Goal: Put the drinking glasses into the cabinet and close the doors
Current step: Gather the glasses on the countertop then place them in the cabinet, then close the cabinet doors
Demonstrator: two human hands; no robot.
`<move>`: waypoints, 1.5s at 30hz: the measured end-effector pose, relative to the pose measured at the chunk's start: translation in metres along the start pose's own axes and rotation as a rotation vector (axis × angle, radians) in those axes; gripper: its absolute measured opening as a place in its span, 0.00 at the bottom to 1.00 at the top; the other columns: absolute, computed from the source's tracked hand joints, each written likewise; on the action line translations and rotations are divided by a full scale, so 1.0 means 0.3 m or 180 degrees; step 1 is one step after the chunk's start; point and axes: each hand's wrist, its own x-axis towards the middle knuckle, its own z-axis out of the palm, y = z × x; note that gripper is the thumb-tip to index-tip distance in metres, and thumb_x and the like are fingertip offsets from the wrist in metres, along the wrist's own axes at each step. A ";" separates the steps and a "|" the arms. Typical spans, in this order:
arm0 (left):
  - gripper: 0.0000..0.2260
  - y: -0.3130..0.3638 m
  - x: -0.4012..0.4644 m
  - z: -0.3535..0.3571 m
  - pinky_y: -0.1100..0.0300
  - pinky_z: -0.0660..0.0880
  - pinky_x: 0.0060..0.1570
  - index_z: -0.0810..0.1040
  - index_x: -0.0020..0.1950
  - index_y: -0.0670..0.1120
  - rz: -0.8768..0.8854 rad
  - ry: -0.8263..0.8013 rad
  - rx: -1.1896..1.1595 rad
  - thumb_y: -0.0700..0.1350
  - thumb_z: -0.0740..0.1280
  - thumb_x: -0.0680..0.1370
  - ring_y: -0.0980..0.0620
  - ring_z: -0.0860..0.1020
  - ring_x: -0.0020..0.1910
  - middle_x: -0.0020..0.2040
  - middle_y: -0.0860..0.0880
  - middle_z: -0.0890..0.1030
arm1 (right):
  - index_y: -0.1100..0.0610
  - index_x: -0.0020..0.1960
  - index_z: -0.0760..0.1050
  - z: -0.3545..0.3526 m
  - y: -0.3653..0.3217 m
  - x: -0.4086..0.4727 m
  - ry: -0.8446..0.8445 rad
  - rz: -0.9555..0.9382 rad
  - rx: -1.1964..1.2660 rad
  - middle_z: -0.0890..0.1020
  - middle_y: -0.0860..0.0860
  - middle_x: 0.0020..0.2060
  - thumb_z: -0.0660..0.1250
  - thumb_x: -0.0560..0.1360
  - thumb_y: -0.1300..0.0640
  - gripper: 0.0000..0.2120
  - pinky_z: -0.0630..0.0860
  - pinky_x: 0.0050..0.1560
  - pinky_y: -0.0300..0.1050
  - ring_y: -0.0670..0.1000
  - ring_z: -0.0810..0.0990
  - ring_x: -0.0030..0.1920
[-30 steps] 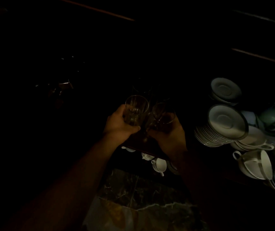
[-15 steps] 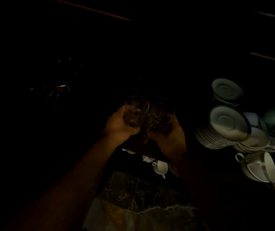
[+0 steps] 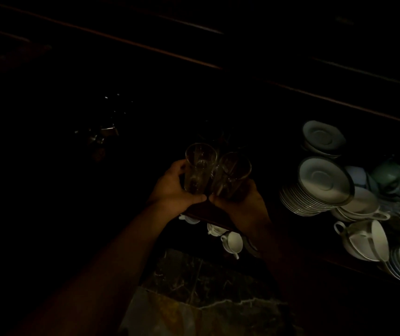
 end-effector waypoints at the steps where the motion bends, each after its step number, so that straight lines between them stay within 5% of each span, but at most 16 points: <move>1: 0.42 -0.002 -0.023 -0.007 0.60 0.71 0.55 0.67 0.72 0.56 -0.0024 0.0025 0.0026 0.45 0.83 0.62 0.57 0.71 0.61 0.63 0.58 0.74 | 0.57 0.70 0.70 -0.006 -0.009 -0.019 0.0001 0.0008 -0.0066 0.81 0.52 0.61 0.82 0.67 0.51 0.37 0.79 0.62 0.53 0.51 0.80 0.61; 4: 0.43 0.012 -0.110 -0.043 0.55 0.71 0.61 0.63 0.75 0.56 -0.0128 0.0181 0.0119 0.49 0.82 0.64 0.52 0.71 0.67 0.69 0.53 0.73 | 0.59 0.69 0.71 -0.043 -0.043 -0.101 -0.0042 0.0015 -0.0039 0.83 0.54 0.58 0.79 0.70 0.49 0.33 0.81 0.57 0.59 0.54 0.84 0.56; 6: 0.42 0.038 -0.183 -0.083 0.58 0.71 0.59 0.63 0.75 0.57 -0.0107 0.0247 0.0197 0.51 0.81 0.66 0.52 0.72 0.68 0.69 0.53 0.74 | 0.58 0.66 0.73 -0.074 -0.081 -0.181 -0.0086 -0.0071 0.0017 0.85 0.53 0.52 0.78 0.72 0.48 0.28 0.84 0.50 0.60 0.52 0.87 0.48; 11: 0.33 0.183 -0.419 -0.225 0.68 0.69 0.49 0.66 0.71 0.60 0.0099 0.0404 0.0537 0.57 0.76 0.69 0.57 0.75 0.62 0.64 0.58 0.76 | 0.53 0.61 0.76 -0.155 -0.196 -0.369 -0.0256 -0.0420 -0.0247 0.85 0.50 0.50 0.74 0.75 0.46 0.19 0.83 0.52 0.58 0.50 0.86 0.49; 17: 0.26 0.465 -0.821 -0.495 0.74 0.66 0.51 0.70 0.68 0.61 0.0644 0.0816 0.0983 0.59 0.72 0.72 0.65 0.74 0.59 0.59 0.63 0.76 | 0.46 0.62 0.75 -0.213 -0.425 -0.621 -0.0413 -0.1259 -0.0732 0.82 0.44 0.57 0.74 0.75 0.47 0.18 0.80 0.54 0.41 0.43 0.81 0.56; 21: 0.16 0.589 -1.126 -0.703 0.64 0.75 0.52 0.77 0.61 0.57 0.0961 0.1377 0.1187 0.54 0.73 0.74 0.61 0.77 0.54 0.55 0.60 0.79 | 0.45 0.69 0.70 -0.211 -0.606 -0.780 -0.0753 -0.1659 -0.1100 0.78 0.41 0.60 0.71 0.76 0.42 0.24 0.72 0.44 0.25 0.41 0.78 0.56; 25: 0.15 0.589 -1.367 -0.849 0.53 0.74 0.55 0.79 0.60 0.49 0.0994 0.2035 0.2241 0.52 0.71 0.76 0.48 0.75 0.56 0.55 0.50 0.79 | 0.47 0.72 0.69 -0.154 -0.756 -0.939 -0.1078 -0.2066 -0.1339 0.76 0.47 0.64 0.71 0.76 0.43 0.26 0.80 0.57 0.46 0.48 0.77 0.61; 30: 0.31 0.482 -1.462 -0.949 0.46 0.75 0.60 0.65 0.76 0.46 -0.0697 0.1832 0.2120 0.57 0.68 0.77 0.39 0.73 0.65 0.68 0.42 0.73 | 0.51 0.77 0.66 -0.003 -0.898 -1.084 -0.1580 -0.2754 -0.1893 0.71 0.50 0.72 0.67 0.79 0.45 0.29 0.72 0.68 0.49 0.52 0.69 0.71; 38: 0.17 0.369 -1.479 -0.894 0.56 0.76 0.45 0.77 0.67 0.46 -0.0392 0.1764 0.1565 0.44 0.67 0.79 0.44 0.80 0.50 0.56 0.46 0.77 | 0.50 0.82 0.54 0.265 -0.973 -1.125 -0.2168 -0.3322 -0.3377 0.52 0.53 0.82 0.62 0.83 0.53 0.31 0.52 0.80 0.54 0.56 0.49 0.81; 45: 0.17 0.406 -1.515 -0.778 0.62 0.73 0.41 0.80 0.60 0.48 -0.0286 0.1706 0.1462 0.46 0.75 0.73 0.50 0.80 0.45 0.48 0.52 0.76 | 0.54 0.72 0.72 0.187 -0.895 -1.103 -0.2061 -0.3842 -0.3539 0.76 0.54 0.66 0.61 0.83 0.55 0.18 0.73 0.65 0.53 0.56 0.69 0.69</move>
